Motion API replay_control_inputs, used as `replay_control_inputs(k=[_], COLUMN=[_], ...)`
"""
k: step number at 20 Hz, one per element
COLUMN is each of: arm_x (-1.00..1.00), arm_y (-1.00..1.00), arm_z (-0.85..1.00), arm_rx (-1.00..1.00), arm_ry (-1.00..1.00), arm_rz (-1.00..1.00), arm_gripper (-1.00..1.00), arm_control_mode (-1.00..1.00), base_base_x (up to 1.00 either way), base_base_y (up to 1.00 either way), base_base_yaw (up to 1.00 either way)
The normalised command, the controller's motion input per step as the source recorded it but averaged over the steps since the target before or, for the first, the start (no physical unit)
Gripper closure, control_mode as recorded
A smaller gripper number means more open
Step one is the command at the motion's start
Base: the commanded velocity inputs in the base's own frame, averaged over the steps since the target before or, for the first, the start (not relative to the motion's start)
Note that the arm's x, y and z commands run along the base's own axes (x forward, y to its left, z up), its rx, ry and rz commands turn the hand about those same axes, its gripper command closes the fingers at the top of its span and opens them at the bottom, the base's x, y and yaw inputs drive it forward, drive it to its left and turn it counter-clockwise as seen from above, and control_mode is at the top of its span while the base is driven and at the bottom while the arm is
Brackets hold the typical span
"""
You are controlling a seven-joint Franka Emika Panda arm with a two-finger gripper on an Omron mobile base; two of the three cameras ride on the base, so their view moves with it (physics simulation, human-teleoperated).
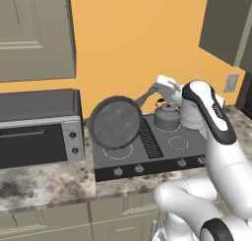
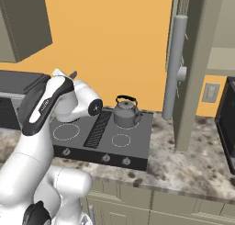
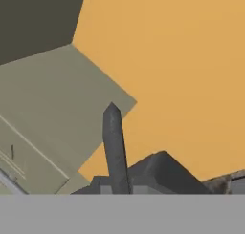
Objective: Pick the pan from the cabinet and place it on the stove. Then turn on the stove burner for the pan.
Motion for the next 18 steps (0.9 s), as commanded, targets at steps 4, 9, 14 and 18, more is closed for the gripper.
replay_control_inputs(k=[4, 9, 14, 18], arm_x=[0.32, 0.15, 0.13, 0.04], arm_y=[0.00, 0.00, -0.01, -0.16], arm_z=[-0.36, -0.41, -0.42, -0.37], arm_rx=[0.03, 0.08, 0.13, 0.04], arm_ry=[0.00, 0.00, 0.00, 0.00], arm_rz=[-0.30, -0.31, -0.28, -0.17], arm_gripper=[1.00, 1.00, 1.00, 1.00], arm_control_mode=[-1.00, -1.00, -1.00, -1.00], base_base_x=[0.00, 0.00, 0.00, 0.00], base_base_y=[0.00, 0.00, 0.00, 0.00], base_base_yaw=[0.00, 0.00, 0.00, 0.00])
